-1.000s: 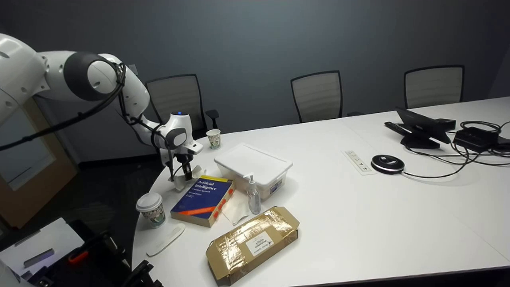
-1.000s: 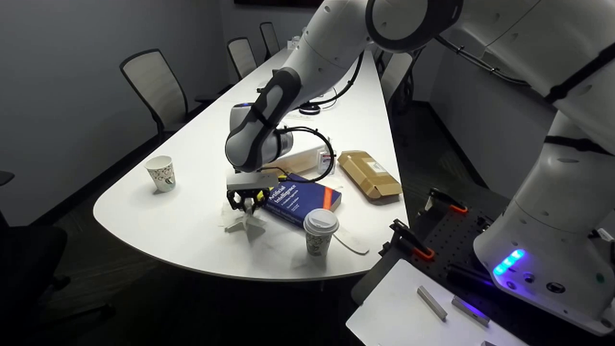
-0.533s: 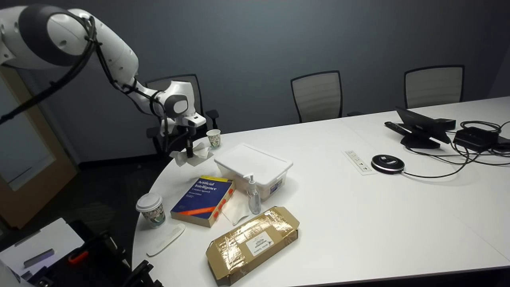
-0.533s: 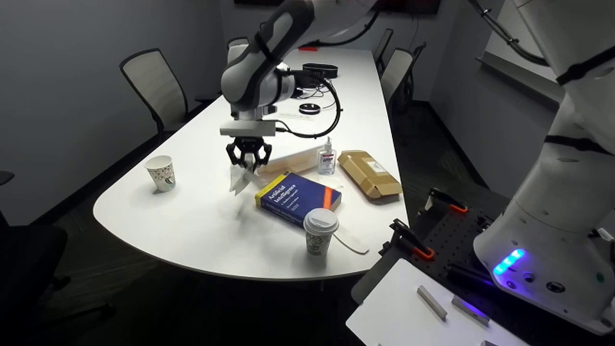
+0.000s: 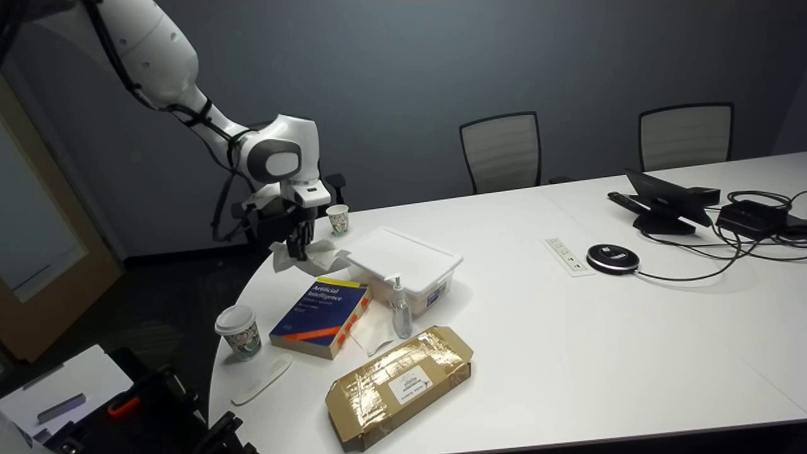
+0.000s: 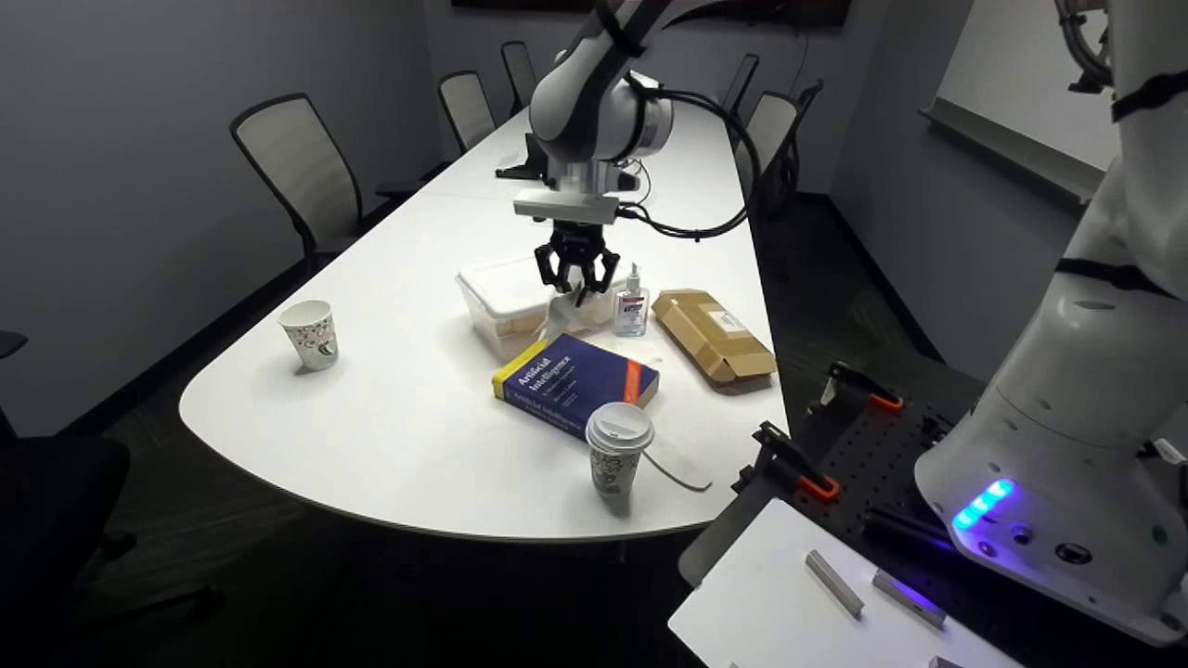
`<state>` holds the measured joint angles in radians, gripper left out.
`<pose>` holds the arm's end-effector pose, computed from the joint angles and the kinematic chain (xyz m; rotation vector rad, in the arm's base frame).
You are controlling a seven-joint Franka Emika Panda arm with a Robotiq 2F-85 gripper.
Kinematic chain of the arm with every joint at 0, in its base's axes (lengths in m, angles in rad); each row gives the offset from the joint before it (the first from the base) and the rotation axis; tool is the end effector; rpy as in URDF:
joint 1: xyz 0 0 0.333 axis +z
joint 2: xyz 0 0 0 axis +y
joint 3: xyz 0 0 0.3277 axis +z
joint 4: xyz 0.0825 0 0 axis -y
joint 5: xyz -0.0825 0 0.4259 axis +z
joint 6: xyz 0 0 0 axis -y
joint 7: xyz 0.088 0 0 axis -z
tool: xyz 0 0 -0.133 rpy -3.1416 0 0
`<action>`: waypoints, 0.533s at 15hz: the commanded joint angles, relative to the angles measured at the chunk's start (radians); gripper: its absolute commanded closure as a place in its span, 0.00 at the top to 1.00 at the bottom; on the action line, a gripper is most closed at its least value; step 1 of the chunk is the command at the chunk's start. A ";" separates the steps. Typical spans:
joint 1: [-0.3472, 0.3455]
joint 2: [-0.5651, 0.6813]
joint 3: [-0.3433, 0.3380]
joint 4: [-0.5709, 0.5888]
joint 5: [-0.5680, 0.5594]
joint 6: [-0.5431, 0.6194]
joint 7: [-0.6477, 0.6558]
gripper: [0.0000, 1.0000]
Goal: Move the napkins to the right.
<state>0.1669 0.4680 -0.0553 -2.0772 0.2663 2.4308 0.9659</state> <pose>0.5977 0.0711 0.1407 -2.6480 1.5546 0.2541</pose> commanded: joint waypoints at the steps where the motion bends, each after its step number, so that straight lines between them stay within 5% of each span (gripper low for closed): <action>1: -0.071 -0.132 0.021 -0.252 0.123 0.131 0.003 0.03; 8: -0.208 -0.179 0.040 -0.523 0.343 0.361 -0.100 0.03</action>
<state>0.0151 0.3292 -0.0483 -2.5123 0.5208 2.7360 0.9212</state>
